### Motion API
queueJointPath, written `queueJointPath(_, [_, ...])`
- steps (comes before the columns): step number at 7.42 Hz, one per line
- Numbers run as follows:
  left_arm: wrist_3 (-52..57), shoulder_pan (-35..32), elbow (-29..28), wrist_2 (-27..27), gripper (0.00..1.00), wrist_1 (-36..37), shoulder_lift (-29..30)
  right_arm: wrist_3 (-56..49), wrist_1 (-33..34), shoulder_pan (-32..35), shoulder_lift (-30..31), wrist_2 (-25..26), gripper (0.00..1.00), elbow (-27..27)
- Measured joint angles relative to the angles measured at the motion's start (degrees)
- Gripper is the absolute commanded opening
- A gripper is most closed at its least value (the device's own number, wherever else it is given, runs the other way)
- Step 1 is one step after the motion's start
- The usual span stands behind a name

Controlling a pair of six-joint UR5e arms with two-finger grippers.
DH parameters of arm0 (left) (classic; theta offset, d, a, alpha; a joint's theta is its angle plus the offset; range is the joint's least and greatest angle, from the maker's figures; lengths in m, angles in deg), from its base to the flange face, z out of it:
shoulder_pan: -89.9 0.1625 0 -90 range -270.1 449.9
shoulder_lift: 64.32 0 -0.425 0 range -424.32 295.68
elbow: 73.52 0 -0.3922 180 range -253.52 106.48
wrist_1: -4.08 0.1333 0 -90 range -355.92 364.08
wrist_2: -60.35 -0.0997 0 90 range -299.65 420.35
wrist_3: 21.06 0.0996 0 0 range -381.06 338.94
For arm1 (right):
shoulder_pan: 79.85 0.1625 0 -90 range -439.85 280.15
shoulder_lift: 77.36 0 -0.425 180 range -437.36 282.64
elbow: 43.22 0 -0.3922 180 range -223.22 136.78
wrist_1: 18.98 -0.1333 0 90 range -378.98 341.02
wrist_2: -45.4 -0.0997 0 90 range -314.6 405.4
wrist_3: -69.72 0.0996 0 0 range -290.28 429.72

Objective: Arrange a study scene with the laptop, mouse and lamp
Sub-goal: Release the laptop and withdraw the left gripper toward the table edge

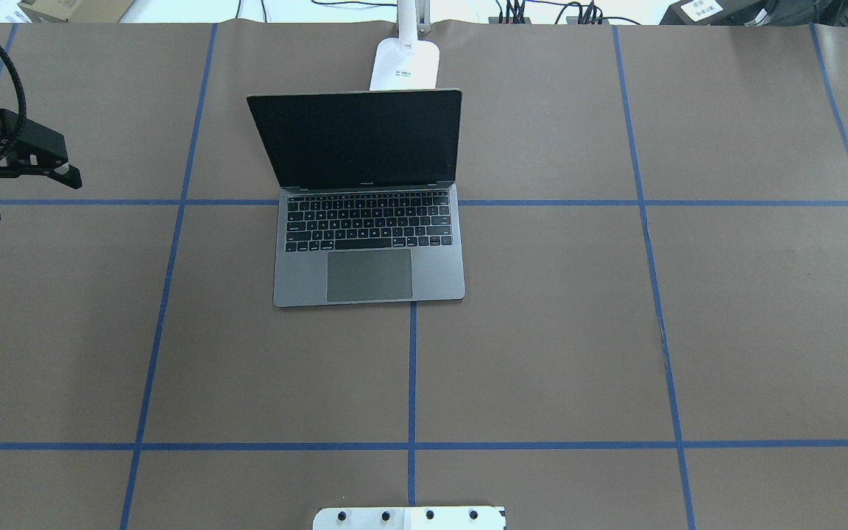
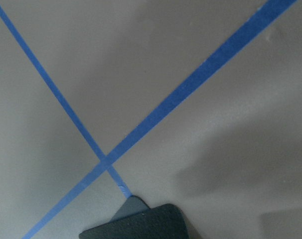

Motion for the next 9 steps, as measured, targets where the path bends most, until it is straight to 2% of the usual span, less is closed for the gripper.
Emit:
queueJointPath(6, [-1.31, -0.17, 0.6, 0.0, 1.0, 0.1, -0.06, -2.45, 2.77, -0.32, 2.0, -1.31, 0.88, -0.98])
queueJointPath(7, [-1.35, -0.18, 0.65, 0.0, 1.0, 0.1, -0.06, -2.87, 3.07, -0.35, 2.26, -1.43, 0.85, -1.02])
queueJointPath(8, [-1.37, -0.18, 0.67, 0.0, 1.0, 0.1, -0.07, -3.11, 3.31, -0.48, 2.49, -1.81, 0.73, -1.03])
queueJointPath(9, [-1.57, -0.18, 0.69, 0.0, 1.0, 0.1, -0.05, -3.25, 3.67, -0.7, 2.6, -2.41, 0.55, -1.05])
